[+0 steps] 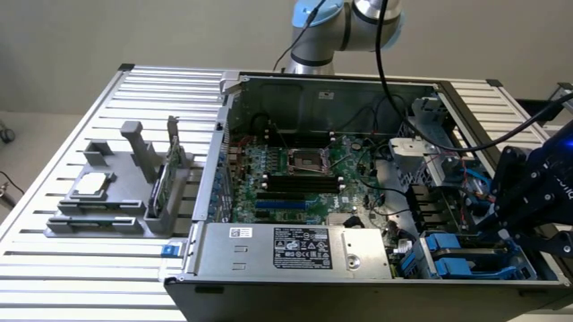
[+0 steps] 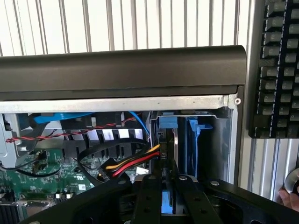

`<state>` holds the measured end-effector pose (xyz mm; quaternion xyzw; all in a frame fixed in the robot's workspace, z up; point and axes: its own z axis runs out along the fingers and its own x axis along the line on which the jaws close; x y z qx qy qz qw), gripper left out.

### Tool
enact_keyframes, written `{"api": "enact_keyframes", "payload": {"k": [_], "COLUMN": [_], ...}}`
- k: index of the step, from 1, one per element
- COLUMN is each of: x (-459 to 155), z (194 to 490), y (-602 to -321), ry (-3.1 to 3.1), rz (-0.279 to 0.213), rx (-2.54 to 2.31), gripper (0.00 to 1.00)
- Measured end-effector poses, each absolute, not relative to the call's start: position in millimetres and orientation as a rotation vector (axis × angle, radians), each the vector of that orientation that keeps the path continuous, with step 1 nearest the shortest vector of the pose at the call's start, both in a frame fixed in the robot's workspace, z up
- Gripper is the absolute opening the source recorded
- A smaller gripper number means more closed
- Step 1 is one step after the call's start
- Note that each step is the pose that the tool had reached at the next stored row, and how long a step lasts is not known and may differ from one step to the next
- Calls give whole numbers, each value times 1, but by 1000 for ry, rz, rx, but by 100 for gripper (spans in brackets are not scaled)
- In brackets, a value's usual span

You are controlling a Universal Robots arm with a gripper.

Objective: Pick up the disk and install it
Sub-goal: 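Insert the first disk wire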

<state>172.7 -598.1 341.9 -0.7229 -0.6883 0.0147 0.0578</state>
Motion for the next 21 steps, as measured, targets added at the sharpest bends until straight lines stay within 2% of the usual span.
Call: {"api": "enact_keyframes", "payload": {"k": [21], "x": [172], "z": [340], "y": [-590], "ry": [-2094], "rz": [92], "rx": [-2211], "gripper": [16]}}
